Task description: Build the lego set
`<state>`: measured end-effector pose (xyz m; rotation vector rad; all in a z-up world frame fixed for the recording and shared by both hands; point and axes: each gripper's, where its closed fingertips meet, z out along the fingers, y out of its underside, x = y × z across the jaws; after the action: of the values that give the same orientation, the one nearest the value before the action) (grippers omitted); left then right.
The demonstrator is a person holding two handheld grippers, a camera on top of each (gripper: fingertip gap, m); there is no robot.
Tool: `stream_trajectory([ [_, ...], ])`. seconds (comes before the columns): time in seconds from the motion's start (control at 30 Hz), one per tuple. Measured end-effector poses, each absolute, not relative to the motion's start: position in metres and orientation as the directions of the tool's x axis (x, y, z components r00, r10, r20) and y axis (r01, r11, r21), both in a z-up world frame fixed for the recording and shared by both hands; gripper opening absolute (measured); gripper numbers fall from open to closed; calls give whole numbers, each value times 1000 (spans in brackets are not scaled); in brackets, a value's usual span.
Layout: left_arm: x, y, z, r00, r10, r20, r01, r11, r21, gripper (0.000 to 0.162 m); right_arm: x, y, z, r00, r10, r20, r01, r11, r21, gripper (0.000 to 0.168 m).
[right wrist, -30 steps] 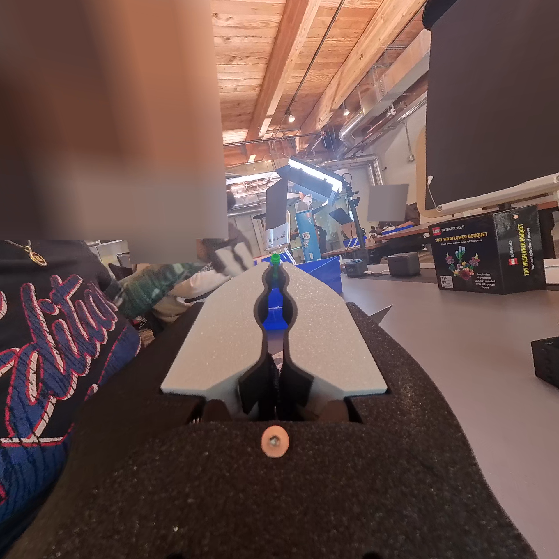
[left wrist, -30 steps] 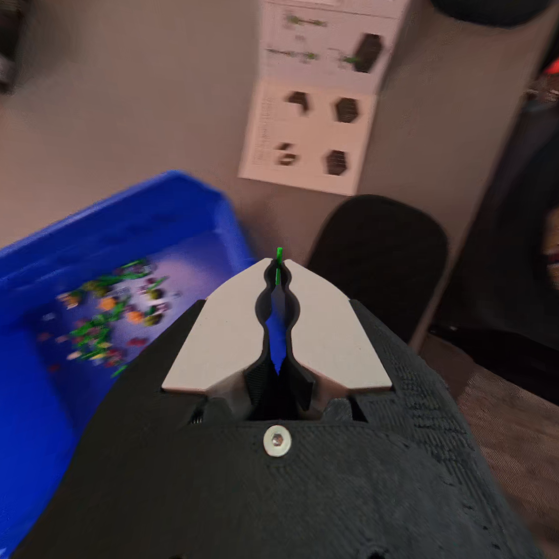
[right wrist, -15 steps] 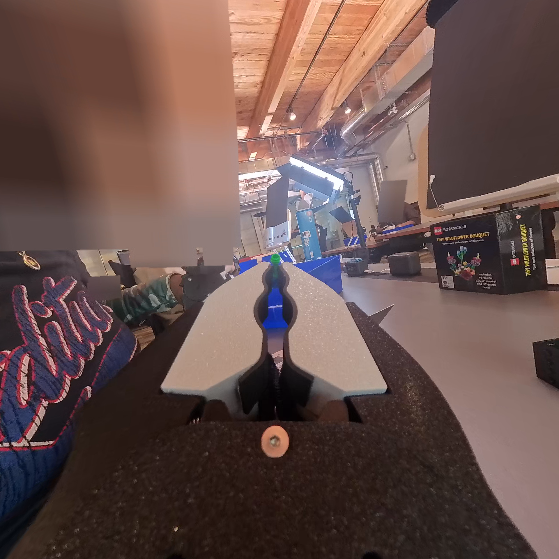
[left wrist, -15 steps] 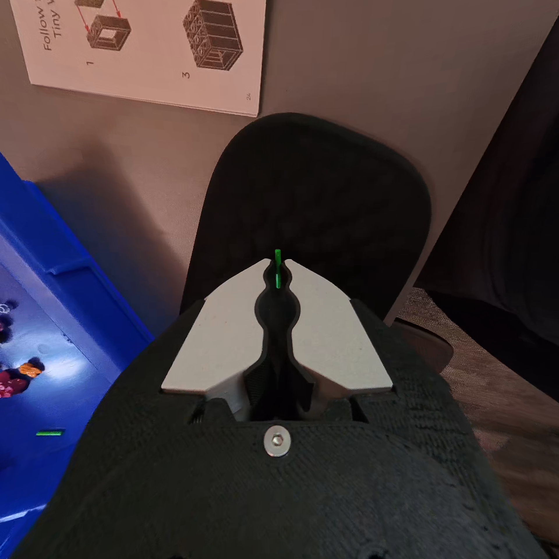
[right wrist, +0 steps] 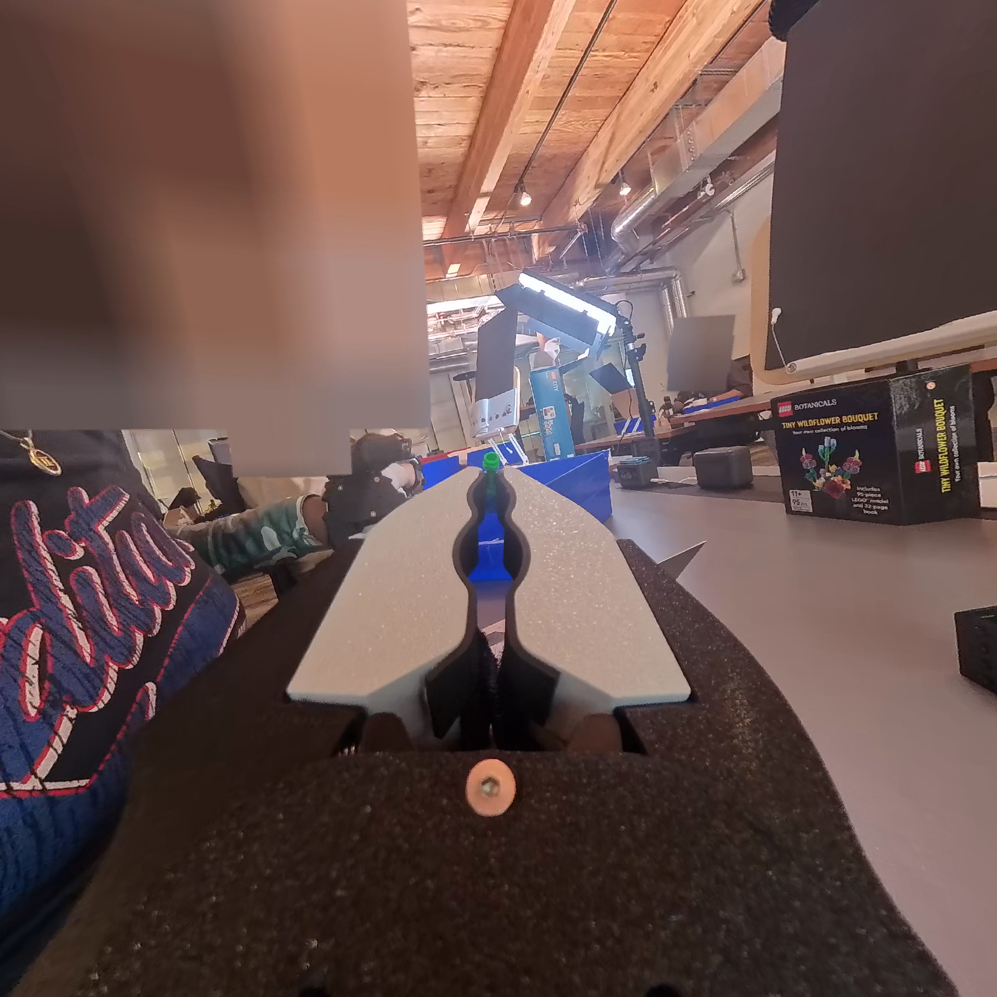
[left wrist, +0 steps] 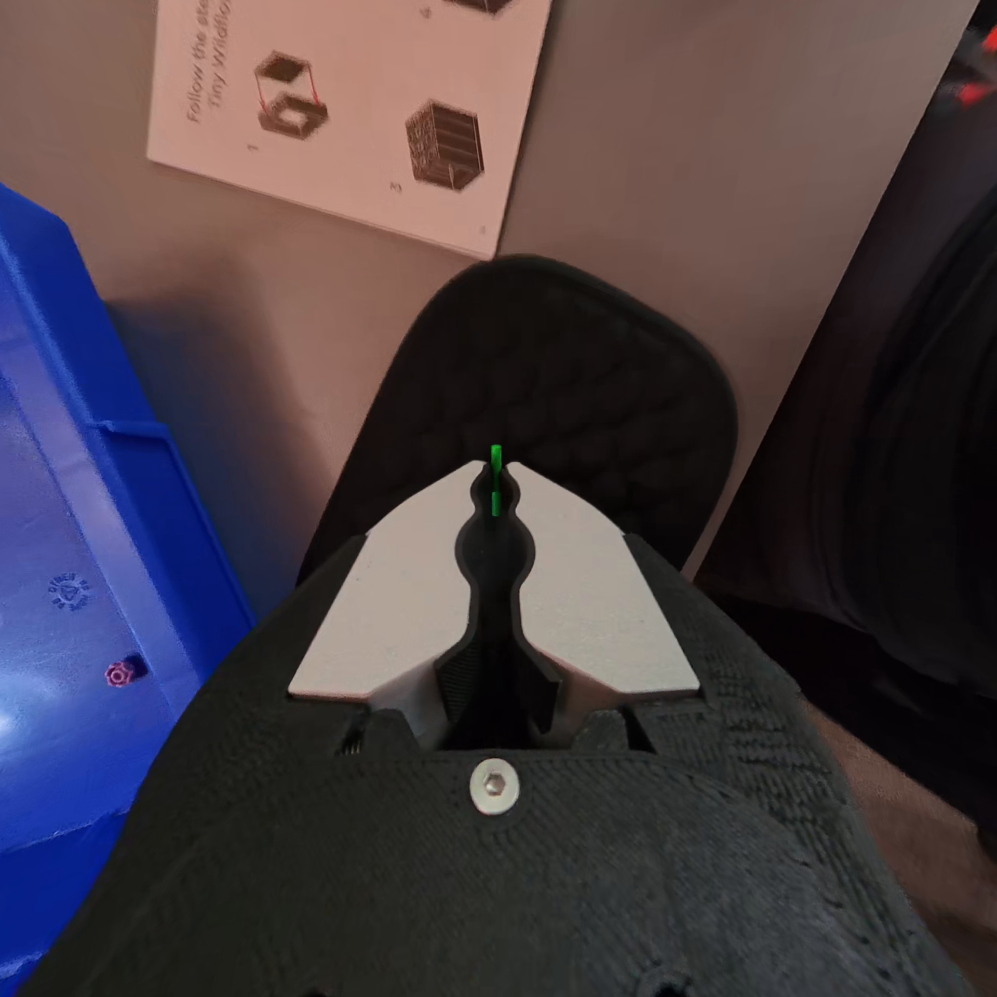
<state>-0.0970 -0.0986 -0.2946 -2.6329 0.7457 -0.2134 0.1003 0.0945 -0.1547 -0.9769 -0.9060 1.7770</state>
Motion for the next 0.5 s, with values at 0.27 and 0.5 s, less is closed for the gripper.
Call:
stream_trajectory([
  [0.27, -39, -66, -259, 802, -584, 127, -388, -671, -631, 3, 100, 94, -155, -296, 924, -242, -344, -340, -875, 3],
  [0.5, 31, -20, -271, 675, -731, 102, -522, -571, -633, 3, 101, 95, -155, -299, 923, -242, -351, -342, -872, 3],
])
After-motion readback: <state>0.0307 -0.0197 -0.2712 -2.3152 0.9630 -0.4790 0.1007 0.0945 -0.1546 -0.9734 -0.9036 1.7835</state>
